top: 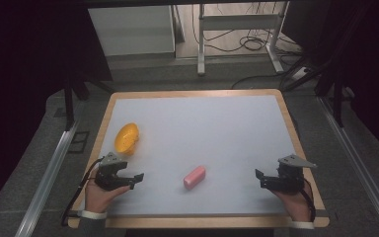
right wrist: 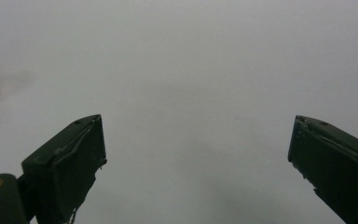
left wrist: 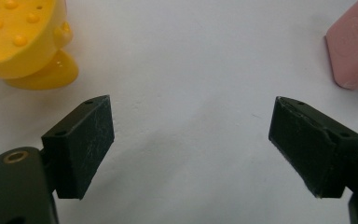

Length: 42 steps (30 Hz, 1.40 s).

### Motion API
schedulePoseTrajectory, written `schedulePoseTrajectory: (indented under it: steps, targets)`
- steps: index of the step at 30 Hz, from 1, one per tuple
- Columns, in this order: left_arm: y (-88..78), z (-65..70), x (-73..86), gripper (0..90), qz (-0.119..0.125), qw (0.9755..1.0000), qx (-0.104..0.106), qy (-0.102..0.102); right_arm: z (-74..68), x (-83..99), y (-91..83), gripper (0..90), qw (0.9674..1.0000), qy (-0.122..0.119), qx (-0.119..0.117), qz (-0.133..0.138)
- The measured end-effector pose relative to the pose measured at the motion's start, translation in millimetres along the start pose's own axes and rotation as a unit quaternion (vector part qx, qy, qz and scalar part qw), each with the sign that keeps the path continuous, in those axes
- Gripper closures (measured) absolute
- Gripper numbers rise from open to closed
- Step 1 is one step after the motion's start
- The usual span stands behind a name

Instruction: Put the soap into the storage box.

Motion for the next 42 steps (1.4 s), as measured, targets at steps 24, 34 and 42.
schedulePoseTrajectory:
  steps: [24, 34, 42]
  targets:
    - [-5.8, 0.9, -4.3, 16.5, -0.002, 0.9999, -0.01, -0.005, 1.5, 0.4, -3.3, 5.1, 0.9999, -0.007, 0.009, -0.005]
    - [-14.4, -1.9, -8.6, 18.8, 0.006, 0.9998, -0.018, -0.003, 5.4, 2.0, -3.6, 5.4, 0.9998, -0.002, 0.016, -0.008]
    - [-17.0, 2.2, -13.9, 19.5, 0.011, 0.9997, -0.022, 0.006, 5.4, 4.0, -0.4, 5.4, 0.9998, -0.002, 0.02, -0.009]
Point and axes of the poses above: each handheld gripper's, and its own axes: y roughly forward along the jaws, x roughly out of its underside, z roughly to its right, the point moved 10 cm from there along y, roughly forward along the jaws, and after that the axes turned 10 degrees about z, right-handed, at the moved point
